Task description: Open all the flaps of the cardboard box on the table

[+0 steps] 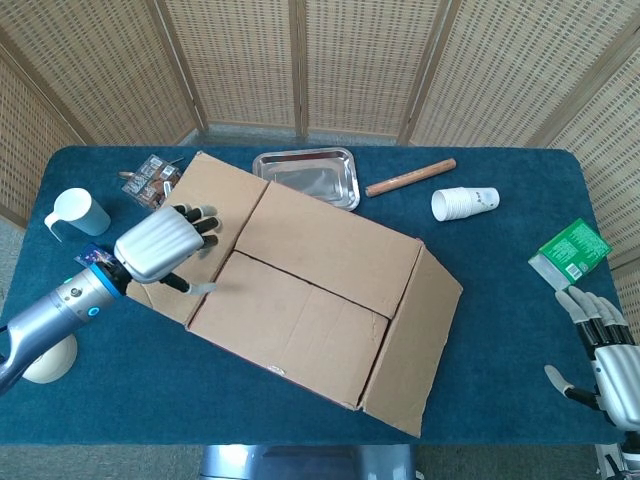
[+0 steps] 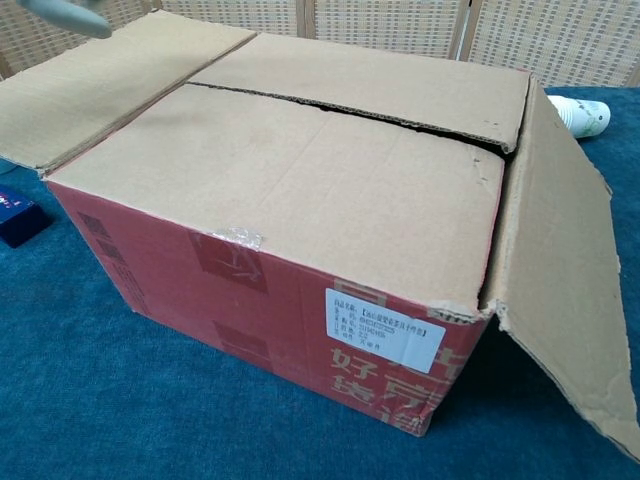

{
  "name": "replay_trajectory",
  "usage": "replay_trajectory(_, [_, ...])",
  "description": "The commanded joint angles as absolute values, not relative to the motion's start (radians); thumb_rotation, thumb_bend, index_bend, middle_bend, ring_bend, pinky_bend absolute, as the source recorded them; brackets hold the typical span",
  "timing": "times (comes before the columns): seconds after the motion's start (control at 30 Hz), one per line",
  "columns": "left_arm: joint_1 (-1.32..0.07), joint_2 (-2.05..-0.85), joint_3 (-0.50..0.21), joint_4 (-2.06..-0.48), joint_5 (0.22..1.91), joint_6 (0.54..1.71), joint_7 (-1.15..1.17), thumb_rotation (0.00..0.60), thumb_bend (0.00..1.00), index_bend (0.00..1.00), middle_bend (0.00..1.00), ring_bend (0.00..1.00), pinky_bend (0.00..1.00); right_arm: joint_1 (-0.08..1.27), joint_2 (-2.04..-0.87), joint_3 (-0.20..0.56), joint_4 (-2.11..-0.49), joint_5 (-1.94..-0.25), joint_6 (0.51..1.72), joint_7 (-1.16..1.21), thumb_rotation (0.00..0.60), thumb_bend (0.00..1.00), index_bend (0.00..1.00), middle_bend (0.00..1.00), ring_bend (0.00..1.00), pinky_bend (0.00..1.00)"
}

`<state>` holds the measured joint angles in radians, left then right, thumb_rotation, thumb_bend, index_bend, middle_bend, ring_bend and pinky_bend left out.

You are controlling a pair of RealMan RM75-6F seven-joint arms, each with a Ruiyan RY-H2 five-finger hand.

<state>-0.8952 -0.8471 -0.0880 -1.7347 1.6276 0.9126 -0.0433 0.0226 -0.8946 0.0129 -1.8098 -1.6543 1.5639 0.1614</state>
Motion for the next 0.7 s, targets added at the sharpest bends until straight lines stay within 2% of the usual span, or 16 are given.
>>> replay_trajectory(0.03, [-0.908,-0.841,-0.101,-1.766,1.622,0.891,-0.054,0.295,0.65,0.46,0.29,0.28,0.51,0.022,-0.895,0.013,-1.809,-1.654,1.564,0.162,0.6,0.24,0.0,0.0,0.0,0.0])
replay_trajectory(0.07, [-0.909,-0.844,-0.102,-1.768,1.629,0.892,-0.039,0.295,0.65,0.42,0.25,0.24,0.49,0.023,-0.895,0.013,-1.809,-1.654,1.564,0.162,0.6,0.24,0.0,0.0,0.0,0.0])
replay_trajectory(0.17, [-0.908,-0.867,-0.107,-1.776,1.634,0.896,0.021,0.294,0.6,0.22,0.05,0.07,0.36,0.023,-0.894,0.012,-1.809,-1.656,1.565,0.165,0.6,0.24,0.0,0.0,0.0,0.0])
replay_trajectory(0.27, [-0.914,-0.891,-0.108,-1.799,1.595,0.857,0.08,0.297,0.56,0.03,0.0,0.0,0.28,0.023,-0.893,0.011,-1.809,-1.658,1.566,0.168,0.6,0.24,0.0,0.0,0.0,0.0])
replay_trajectory(0.33, [-0.925,-0.912,-0.118,-1.834,1.523,0.806,0.121,0.331,0.53,0.0,0.0,0.0,0.27,0.022,-0.891,0.01,-1.81,-1.659,1.569,0.171,0.6,0.24,0.0,0.0,0.0,0.0])
replay_trajectory(0.47, [-0.945,-0.939,-0.129,-1.864,1.454,0.757,0.146,0.513,0.5,0.0,0.0,0.0,0.29,0.02,-0.888,0.01,-1.811,-1.659,1.572,0.178,0.6,0.24,0.0,0.0,0.0,0.0])
replay_trajectory(0.7, [-0.966,-1.004,-0.145,-1.87,1.411,0.753,0.233,0.589,0.48,0.0,0.0,0.0,0.29,0.023,-0.885,0.007,-1.81,-1.664,1.568,0.19,0.6,0.24,0.0,0.0,0.0,0.0])
